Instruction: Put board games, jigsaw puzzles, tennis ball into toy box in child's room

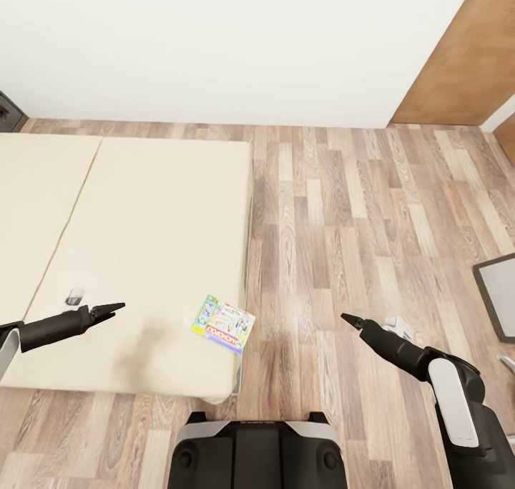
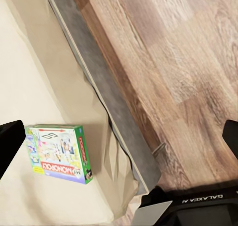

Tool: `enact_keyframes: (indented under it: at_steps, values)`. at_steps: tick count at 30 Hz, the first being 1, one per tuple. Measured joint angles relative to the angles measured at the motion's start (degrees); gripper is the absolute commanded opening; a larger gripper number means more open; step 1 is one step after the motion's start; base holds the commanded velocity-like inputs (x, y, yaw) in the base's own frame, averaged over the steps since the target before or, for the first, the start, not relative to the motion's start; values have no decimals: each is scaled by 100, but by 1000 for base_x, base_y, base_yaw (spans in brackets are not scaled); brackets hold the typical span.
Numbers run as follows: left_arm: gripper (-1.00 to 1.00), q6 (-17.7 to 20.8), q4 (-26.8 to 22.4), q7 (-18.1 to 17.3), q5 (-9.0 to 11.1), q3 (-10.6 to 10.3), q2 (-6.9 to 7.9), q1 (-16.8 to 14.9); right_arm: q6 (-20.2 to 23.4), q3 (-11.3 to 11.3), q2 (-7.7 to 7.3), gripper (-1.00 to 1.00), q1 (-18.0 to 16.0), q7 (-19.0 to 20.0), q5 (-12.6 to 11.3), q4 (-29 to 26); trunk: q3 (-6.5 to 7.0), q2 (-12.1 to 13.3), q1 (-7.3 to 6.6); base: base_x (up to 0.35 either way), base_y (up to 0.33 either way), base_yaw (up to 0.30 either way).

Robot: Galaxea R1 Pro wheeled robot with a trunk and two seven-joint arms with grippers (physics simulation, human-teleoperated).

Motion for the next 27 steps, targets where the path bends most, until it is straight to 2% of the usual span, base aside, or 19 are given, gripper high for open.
enact_keyframes:
  at_steps: [27]
  values:
    - [100, 6, 0, 8, -7, 0, -7, 0, -111, 3, -12, 100, 0, -1, -9, 9, 256, 0, 0, 0, 0, 0]
